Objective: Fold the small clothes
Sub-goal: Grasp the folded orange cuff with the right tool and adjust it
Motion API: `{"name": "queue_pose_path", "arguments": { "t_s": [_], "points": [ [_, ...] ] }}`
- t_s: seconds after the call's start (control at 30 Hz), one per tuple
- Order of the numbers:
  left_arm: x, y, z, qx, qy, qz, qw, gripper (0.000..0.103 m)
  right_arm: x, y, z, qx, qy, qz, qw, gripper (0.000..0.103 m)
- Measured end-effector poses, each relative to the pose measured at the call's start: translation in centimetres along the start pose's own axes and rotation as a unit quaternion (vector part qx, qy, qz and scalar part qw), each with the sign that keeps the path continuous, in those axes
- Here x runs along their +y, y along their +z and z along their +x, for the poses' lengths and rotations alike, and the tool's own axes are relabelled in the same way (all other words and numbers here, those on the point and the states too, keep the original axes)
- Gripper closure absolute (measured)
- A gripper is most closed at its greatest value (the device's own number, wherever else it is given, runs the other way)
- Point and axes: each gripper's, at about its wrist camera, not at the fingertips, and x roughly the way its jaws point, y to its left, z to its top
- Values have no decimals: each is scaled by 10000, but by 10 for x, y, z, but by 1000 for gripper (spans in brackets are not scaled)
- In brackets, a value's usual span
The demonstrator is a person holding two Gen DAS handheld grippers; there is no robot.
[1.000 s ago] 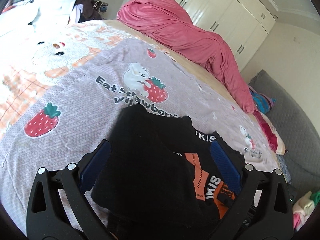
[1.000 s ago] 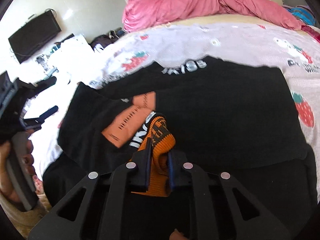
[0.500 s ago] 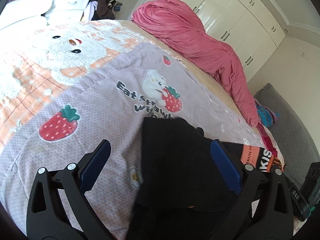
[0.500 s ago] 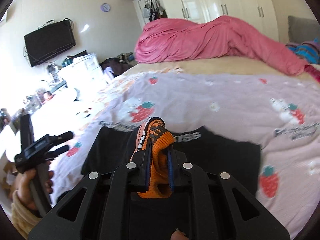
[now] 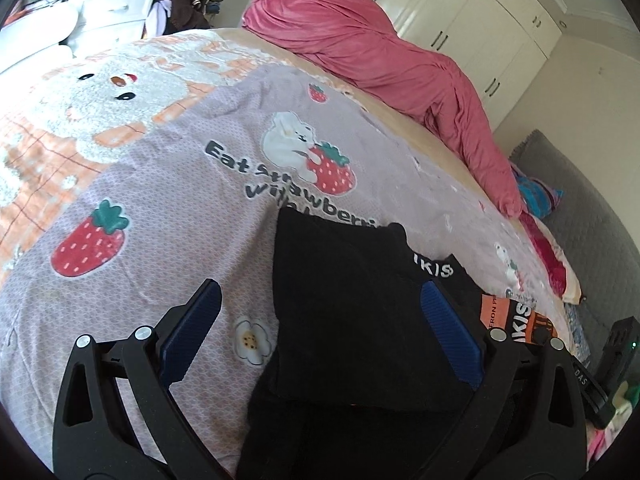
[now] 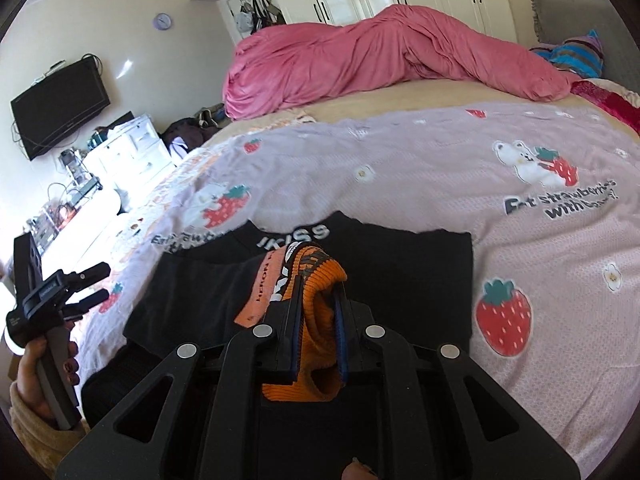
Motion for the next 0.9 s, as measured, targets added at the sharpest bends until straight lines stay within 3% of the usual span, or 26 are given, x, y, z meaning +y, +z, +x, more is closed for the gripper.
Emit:
{"name": "queue_pose_path", "arguments": {
  "t_s": [0.23,0.57,0.9],
  "points": [
    [-19,-8,14,125,-128,217,9996,10,0,-4,-3,9,-172,-110,9998,91],
    [-48,-18,38,503,-299,686,9959,37,-8,-8,0,139,-398,-102,9991,90],
    [-60,-25,47,654,-261,910,9934,38,-9,-10,5,255,-719,-129,9970,86]
  ]
}}
